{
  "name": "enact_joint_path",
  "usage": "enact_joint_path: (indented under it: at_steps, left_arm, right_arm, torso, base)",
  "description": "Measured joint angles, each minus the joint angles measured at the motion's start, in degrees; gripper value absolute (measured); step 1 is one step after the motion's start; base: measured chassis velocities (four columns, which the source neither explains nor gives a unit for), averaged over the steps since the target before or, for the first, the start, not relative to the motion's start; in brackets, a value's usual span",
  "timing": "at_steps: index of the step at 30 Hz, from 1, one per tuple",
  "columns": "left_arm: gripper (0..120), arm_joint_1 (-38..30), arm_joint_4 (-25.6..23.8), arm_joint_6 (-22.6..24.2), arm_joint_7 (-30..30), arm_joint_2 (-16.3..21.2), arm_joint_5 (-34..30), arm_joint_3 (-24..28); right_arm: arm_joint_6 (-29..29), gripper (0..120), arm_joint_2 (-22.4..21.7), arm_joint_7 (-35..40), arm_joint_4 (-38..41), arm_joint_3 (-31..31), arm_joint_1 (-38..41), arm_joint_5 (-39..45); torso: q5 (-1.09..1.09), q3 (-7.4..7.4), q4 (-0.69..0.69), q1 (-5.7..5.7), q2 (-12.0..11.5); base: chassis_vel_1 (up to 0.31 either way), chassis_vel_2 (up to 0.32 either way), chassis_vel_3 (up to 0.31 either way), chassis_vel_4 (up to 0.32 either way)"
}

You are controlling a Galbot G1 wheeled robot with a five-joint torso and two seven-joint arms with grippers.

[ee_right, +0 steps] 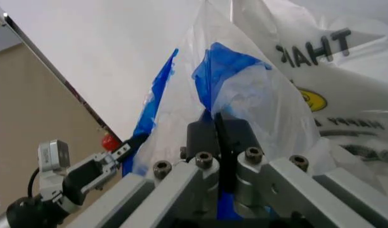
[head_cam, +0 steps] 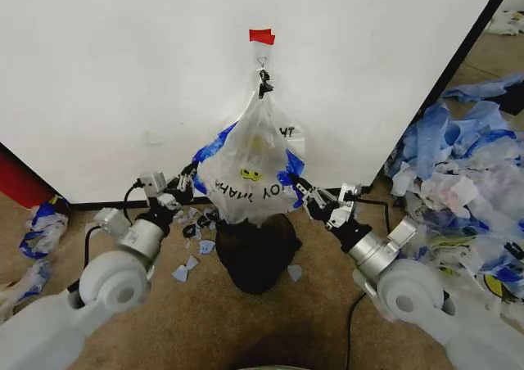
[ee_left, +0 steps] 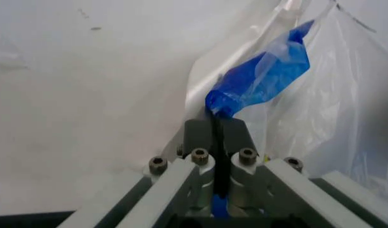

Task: Pick up the garbage bag from the wall and place it over the trash bin.

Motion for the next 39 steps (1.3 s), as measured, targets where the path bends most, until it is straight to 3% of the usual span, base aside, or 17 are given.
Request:
enact_joint_path:
  at_steps: [16, 25, 39]
  left_arm:
    - [0, 3.8, -2.28, -0.07, -2.03, 0.8, 2.4, -0.84]
    - [0, 6.58, -4.65, -0.01, -2.22, 1.53, 2.7, -4.01]
    - [0, 13.74, -5.22, -0.47, -1.69, -0.29, 6.52, -7.64]
  right_arm:
    - [1.01, 0, 0.04, -1.63, 1.56, 1.03, -3.15, -2.5]
    - [1.42, 0, 0.08, -3.28, 2.22, 1.26, -3.1, -3.29]
    - [1.79, 0, 0.42, -4.33, 1.66, 0.29, -5.08, -5.91]
  torso:
    - [0.0, 0.0, 0.0, 0.0, -0.01]
    - [0.0, 0.0, 0.0, 0.01, -0.01]
    - [0.0, 0.0, 0.0, 0.0, -0.01]
  base:
    - [0.0, 0.0, 0.0, 0.0]
    - [0.0, 0.0, 0.0, 0.0]
    - [0.0, 0.0, 0.0, 0.0]
